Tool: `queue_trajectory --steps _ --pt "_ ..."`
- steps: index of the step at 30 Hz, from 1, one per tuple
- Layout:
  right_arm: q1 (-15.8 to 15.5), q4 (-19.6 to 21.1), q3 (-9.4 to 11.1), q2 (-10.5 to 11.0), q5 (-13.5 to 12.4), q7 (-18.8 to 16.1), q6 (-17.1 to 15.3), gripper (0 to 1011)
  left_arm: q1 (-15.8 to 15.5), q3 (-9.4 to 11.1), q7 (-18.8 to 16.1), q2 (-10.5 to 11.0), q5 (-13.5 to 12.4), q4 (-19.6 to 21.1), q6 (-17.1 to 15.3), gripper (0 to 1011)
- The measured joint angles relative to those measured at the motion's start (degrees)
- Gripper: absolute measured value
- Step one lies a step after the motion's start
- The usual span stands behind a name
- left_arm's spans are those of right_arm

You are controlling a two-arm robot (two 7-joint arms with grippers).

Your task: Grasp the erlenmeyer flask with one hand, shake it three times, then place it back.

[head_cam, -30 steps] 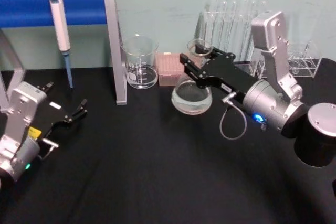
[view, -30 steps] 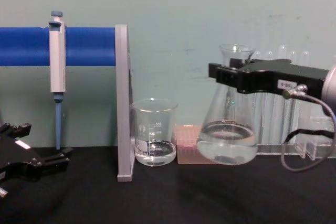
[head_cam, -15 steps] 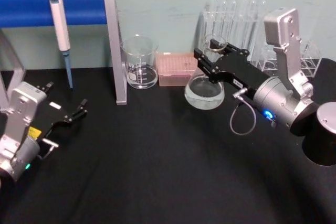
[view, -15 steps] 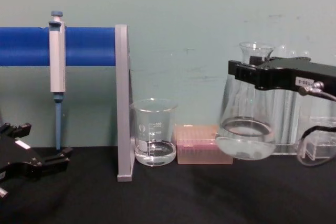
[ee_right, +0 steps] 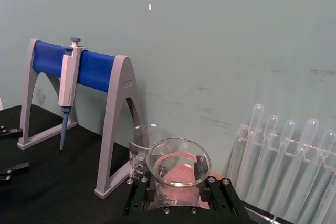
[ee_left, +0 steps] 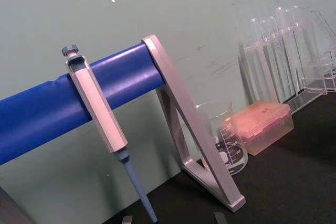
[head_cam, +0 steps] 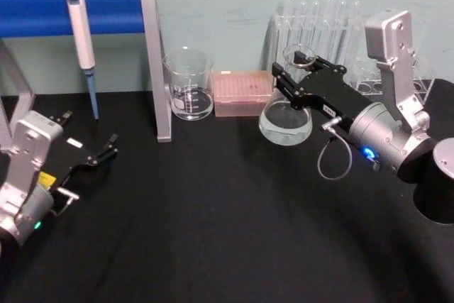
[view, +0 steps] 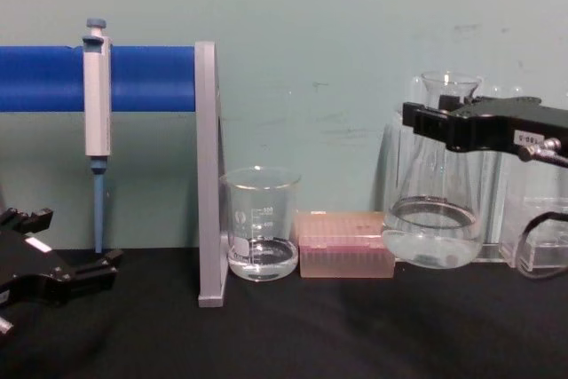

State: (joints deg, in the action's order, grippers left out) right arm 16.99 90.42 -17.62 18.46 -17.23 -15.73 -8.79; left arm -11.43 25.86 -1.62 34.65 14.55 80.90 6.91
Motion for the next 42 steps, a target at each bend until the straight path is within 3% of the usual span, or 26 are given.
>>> queue_trajectory --steps 12,42 --pt "0.1 -0.1 -0.5 -0.6 0.3 -1.5 -0.2 450 0.0 0.0 0.0 0.0 0.0 0.0 0.0 1001" --pt "2.6 -0.8 -7.8 -0.2 -2.7 -8.2 0.2 450 0.0 0.0 0.0 0.0 0.0 0.0 0.0 1001"
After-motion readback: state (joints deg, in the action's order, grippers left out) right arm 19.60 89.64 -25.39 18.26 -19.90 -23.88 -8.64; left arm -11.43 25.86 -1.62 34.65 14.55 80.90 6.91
